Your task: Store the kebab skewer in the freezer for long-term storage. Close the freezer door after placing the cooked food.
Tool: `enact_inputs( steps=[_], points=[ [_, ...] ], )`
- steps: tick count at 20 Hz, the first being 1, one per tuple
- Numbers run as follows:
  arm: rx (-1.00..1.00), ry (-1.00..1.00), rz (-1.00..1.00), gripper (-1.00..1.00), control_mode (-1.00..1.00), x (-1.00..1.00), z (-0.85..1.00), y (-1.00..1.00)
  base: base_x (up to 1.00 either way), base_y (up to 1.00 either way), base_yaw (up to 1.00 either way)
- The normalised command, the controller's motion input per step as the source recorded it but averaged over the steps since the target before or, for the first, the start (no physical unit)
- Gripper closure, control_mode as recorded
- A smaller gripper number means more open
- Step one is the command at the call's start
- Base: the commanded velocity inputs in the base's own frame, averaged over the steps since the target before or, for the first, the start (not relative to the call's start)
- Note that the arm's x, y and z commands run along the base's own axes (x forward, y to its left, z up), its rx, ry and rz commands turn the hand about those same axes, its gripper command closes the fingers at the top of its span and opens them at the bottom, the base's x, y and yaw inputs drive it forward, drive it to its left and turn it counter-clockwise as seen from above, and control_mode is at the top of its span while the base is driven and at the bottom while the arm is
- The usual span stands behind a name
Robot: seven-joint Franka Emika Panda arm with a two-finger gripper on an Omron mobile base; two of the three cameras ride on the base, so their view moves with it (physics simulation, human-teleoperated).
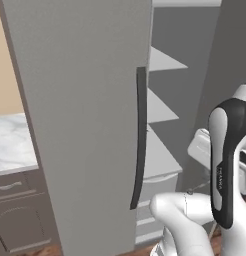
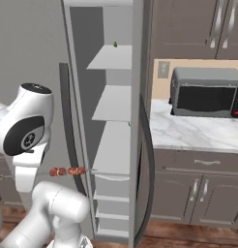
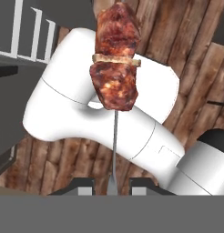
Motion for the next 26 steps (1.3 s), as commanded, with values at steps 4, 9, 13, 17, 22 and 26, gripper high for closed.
enact_inputs(
  steps=[4,9,13,17,22,26],
  points=[
    [0.00,0.00,0.00,1.00,1.00,0.00,0.00,0.00,0.48,0.00,0.00],
    [0.00,0.00,0.00,1.00,1.00,0.00,0.00,0.00,0.34,-0.02,0.00],
    [0.00,0.00,0.00,1.00,1.00,0.00,0.00,0.00,0.11,-0.20,0.02],
    [0.00,0.00,0.00,1.00,1.00,0.00,0.00,0.00,0.22,-0.39,0.05],
    [0.00,0.00,0.00,1.00,1.00,0.00,0.00,0.00,0.26,-0.30,0.03],
    [0.00,0.00,0.00,1.00,1.00,0.00,0.00,0.00,0.27,-0.16,0.01]
  ],
)
